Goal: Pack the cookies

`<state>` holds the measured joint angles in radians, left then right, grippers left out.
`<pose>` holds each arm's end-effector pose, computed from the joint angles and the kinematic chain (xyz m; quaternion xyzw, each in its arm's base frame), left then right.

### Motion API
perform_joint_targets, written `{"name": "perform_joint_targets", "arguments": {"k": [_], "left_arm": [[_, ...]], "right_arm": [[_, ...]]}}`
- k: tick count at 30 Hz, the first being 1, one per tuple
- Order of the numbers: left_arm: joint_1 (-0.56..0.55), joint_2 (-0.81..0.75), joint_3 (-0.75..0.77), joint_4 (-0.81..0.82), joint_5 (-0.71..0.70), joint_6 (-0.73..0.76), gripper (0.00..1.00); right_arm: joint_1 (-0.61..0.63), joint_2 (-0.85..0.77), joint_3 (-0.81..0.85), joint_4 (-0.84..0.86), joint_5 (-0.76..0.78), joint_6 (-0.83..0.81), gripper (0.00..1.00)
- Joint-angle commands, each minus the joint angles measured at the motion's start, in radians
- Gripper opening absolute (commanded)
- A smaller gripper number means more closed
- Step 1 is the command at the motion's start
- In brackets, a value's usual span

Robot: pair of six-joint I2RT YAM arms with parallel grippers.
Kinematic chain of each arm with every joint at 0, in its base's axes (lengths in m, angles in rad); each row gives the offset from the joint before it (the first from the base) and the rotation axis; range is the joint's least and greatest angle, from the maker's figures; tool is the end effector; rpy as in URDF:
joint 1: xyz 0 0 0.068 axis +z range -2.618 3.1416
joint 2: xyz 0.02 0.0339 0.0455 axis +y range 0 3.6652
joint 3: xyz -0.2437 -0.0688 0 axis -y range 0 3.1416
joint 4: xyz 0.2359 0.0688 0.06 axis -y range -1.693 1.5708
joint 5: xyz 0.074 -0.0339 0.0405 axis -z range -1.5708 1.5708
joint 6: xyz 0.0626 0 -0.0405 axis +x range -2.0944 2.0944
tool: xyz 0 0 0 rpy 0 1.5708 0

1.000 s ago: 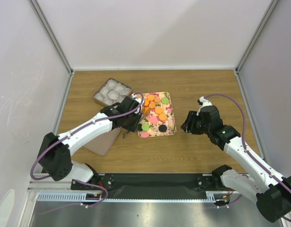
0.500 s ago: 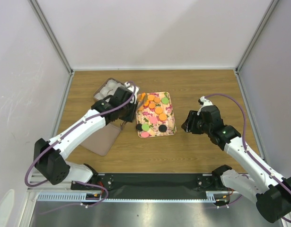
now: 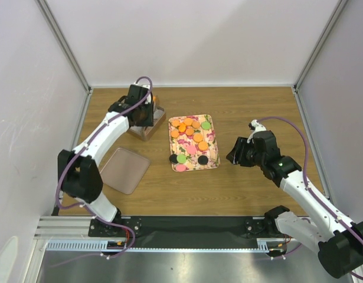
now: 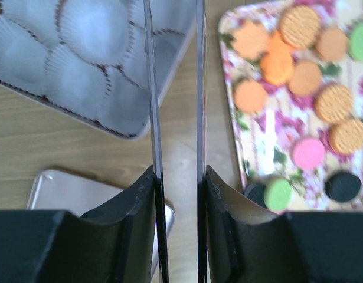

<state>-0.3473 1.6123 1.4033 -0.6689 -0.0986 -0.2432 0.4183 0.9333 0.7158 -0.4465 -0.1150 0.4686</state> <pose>0.3410 -0.1169 0.2619 0.0322 0.9390 -0.0543 0.3380 0.2031 0.0982 0.2331 -0.0026 0.8978 0.2343 0.3728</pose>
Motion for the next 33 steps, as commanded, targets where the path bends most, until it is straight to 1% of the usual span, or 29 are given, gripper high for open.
{"name": "perform_joint_targets", "arguments": {"k": [1,6,11,18,33], "left_arm": [[0.050,0.056,0.110,0.040,0.005,-0.013,0.32],[0.096,0.159,0.187,0.028,0.000,-0.005,0.31],[0.129,0.218,0.226,0.012,0.010,-0.001,0.31],[0.168,0.245,0.230,0.014,0.019,0.004,0.31],[0.206,0.278,0.214,0.020,0.043,0.002,0.31]], "right_arm": [[-0.006,-0.007,-0.006,0.025,-0.018,-0.018,0.51],[-0.006,-0.004,-0.010,0.025,-0.025,-0.018,0.51],[-0.007,0.002,-0.010,0.028,-0.034,-0.018,0.51],[-0.009,0.001,-0.016,0.028,-0.041,-0.018,0.51],[-0.007,0.002,-0.018,0.032,-0.046,-0.018,0.51]]}}
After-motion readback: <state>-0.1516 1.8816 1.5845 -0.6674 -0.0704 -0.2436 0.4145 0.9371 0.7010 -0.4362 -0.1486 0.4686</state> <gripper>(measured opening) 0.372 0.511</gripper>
